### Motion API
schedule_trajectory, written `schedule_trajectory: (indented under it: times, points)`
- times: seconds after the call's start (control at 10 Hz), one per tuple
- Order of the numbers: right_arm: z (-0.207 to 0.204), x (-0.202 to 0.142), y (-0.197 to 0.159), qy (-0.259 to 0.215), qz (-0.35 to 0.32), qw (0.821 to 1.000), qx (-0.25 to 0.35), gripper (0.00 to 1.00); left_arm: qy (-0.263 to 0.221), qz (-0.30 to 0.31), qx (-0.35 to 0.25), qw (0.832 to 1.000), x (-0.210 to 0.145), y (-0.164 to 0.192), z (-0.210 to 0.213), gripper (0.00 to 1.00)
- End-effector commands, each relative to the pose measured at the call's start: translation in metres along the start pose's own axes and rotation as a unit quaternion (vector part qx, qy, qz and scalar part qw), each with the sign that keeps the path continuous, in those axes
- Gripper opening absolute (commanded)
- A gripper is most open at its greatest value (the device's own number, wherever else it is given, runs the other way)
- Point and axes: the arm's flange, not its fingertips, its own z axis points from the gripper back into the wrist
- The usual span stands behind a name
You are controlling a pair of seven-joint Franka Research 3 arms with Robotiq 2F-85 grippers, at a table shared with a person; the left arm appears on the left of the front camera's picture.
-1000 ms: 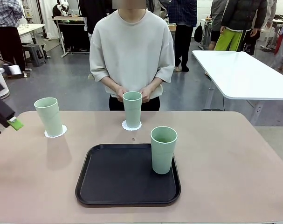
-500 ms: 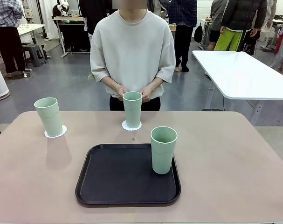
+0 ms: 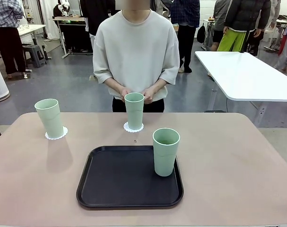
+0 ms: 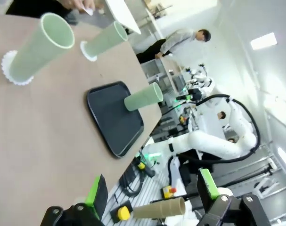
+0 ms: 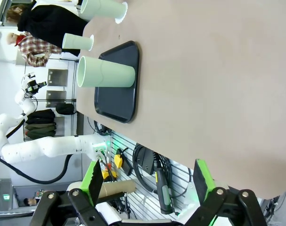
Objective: Place coasters on the table and set cups on them.
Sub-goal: Take one Reusable plastic cup from the Flat Tray and place it on a coaster set by the human.
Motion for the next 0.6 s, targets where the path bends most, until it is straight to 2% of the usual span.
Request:
schedule_trajectory:
  times: [0.0,0.2,0.3,0.5]
  points:
    - [-0.0015,0.0015,-0.0002,-0.006,0.006,1.0,0.011,1.0,-0.007,-0.002,-0.006,1.0,0.0013,0.0087,0.0194,1.0]
    - [-0.0015,0.0015,-0.0002,-0.006,0.006,1.0,0.011,1.0,0.02,-0.016,0.015,1.0,0.0011,0.0069,0.0112,1.0]
    - [-0.0015,0.0015,-0.0002,-0.006,0.006,1.0,0.011,1.0,-0.009,0.01,-0.001,1.0,-0.0067,0.0114,0.0188,1.0]
    - [-0.0015,0.0015,-0.0002,-0.006,0.006,1.0,0.011,1.0,-0.009,0.01,-0.001,1.0,-0.0067,0.0114,0.0188,1.0]
